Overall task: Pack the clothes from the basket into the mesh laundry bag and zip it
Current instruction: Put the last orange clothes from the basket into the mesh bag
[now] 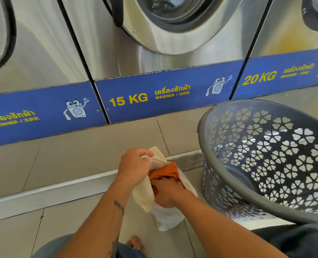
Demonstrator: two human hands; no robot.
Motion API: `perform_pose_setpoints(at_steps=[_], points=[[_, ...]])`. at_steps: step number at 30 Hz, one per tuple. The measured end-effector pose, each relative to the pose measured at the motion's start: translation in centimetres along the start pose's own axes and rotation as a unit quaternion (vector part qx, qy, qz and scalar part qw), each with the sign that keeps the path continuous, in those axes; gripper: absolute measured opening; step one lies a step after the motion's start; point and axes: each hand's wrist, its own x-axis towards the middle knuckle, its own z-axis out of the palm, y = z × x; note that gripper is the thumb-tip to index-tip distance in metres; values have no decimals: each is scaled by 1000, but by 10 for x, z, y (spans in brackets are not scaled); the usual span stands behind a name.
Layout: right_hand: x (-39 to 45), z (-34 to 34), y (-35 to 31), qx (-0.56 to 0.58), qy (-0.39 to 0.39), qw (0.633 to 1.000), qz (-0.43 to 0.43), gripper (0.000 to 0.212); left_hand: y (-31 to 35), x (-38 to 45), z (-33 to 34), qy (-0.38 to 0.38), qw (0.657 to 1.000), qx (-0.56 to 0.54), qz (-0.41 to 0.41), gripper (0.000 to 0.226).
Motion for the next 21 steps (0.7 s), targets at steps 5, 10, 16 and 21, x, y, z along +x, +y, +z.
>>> perform_pose_setpoints(at_steps=[5,10,16,21], points=[[-26,-4,0,66,170,983,-15,34,6,4,4,-6,1000,-3,-2,35],[-42,3,-4,-2,391,920,-18,40,12,4,9,-5,1000,-21,-4,38],[-15,28,21,33,205,975,-73,75,8,4,7,-24,1000,-1,4,33],[-8,64,14,4,307,946,-107,75,6,9,9,-18,1000,10,4,31]])
